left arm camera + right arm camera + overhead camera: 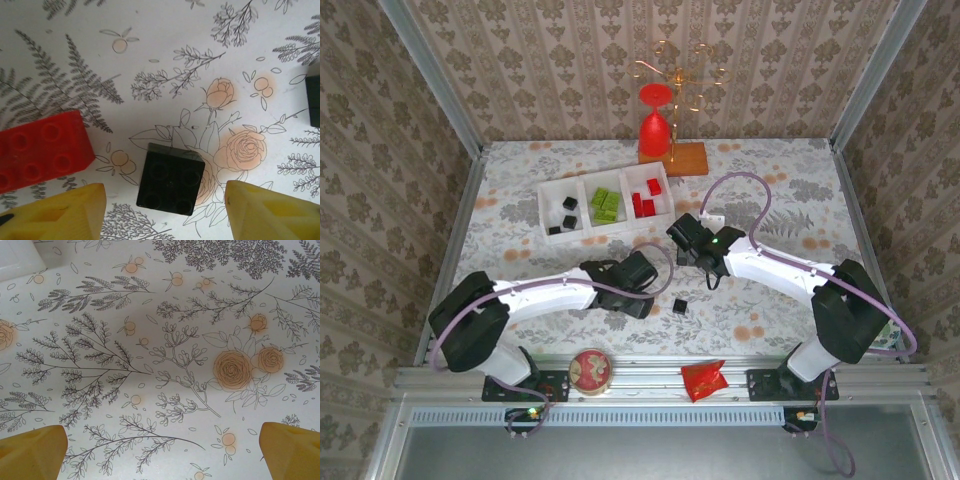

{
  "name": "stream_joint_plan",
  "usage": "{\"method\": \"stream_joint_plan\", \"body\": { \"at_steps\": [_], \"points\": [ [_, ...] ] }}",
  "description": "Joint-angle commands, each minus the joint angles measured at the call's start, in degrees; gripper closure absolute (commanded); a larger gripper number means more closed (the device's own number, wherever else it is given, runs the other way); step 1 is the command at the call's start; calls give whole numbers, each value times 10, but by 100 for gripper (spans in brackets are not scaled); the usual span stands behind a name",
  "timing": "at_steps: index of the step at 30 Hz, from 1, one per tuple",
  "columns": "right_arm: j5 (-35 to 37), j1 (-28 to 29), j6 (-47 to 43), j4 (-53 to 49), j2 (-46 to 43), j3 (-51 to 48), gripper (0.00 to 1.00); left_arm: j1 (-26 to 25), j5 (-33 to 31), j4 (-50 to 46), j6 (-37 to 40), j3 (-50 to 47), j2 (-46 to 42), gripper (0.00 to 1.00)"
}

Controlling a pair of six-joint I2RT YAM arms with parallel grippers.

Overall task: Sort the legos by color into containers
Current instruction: Pick up the lego from the middle-left of the table.

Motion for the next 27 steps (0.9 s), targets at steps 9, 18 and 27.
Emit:
{"method": "stream_joint_plan", "body": {
  "at_steps": [9, 18, 27],
  "points": [
    [1, -6, 21, -12, -2, -15, 0, -4, -7, 0, 15, 25, 51, 50],
    [-1, -9, 22, -12, -2, -19, 0, -5, -15, -1, 24, 25, 80, 53],
    [0, -14, 19, -11, -5, -19, 0, -4, -32, -9, 26, 23, 95, 59]
  ]
}}
